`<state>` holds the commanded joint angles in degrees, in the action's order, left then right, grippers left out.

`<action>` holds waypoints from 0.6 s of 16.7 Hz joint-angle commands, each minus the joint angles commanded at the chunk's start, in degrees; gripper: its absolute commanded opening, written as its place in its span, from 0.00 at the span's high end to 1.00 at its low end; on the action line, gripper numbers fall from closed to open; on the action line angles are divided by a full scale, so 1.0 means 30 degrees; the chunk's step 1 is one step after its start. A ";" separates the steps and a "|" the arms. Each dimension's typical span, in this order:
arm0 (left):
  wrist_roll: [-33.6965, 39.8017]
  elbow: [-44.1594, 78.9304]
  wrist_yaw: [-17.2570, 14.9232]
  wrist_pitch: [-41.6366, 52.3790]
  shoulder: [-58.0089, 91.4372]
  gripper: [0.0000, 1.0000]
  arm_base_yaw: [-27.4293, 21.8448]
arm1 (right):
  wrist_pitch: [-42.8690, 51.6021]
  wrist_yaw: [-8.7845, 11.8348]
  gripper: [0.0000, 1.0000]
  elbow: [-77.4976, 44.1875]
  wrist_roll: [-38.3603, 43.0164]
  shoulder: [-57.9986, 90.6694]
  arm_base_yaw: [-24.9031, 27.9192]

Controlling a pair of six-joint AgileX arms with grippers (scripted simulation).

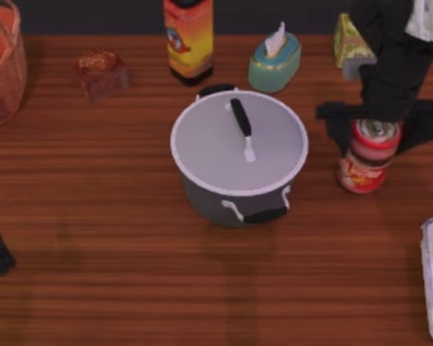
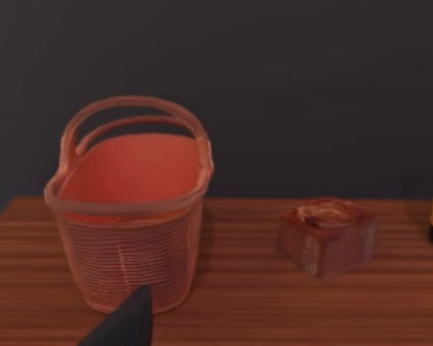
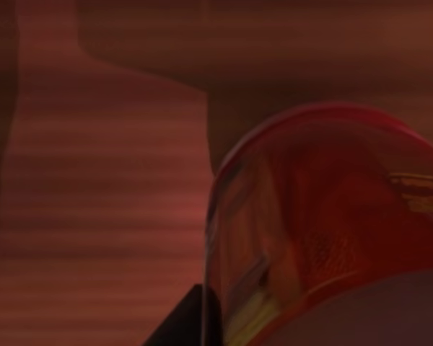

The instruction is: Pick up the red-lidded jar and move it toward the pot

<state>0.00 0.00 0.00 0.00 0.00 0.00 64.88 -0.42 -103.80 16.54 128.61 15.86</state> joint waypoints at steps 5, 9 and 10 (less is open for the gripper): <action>0.0000 0.0000 0.0000 0.0000 0.0000 0.00 0.0000 | -0.0529 -0.0017 1.00 0.0485 0.0002 0.0152 0.0033; 0.0000 0.0000 0.0000 0.0000 0.0000 0.00 0.0000 | -0.0529 -0.0017 0.70 0.0485 0.0002 0.0152 0.0033; 0.0000 0.0000 0.0000 0.0000 0.0000 0.00 0.0000 | -0.0529 -0.0017 0.62 0.0485 0.0002 0.0152 0.0033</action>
<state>0.00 0.00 0.00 0.00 0.00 0.00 63.29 -0.47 -102.35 16.54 129.07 15.96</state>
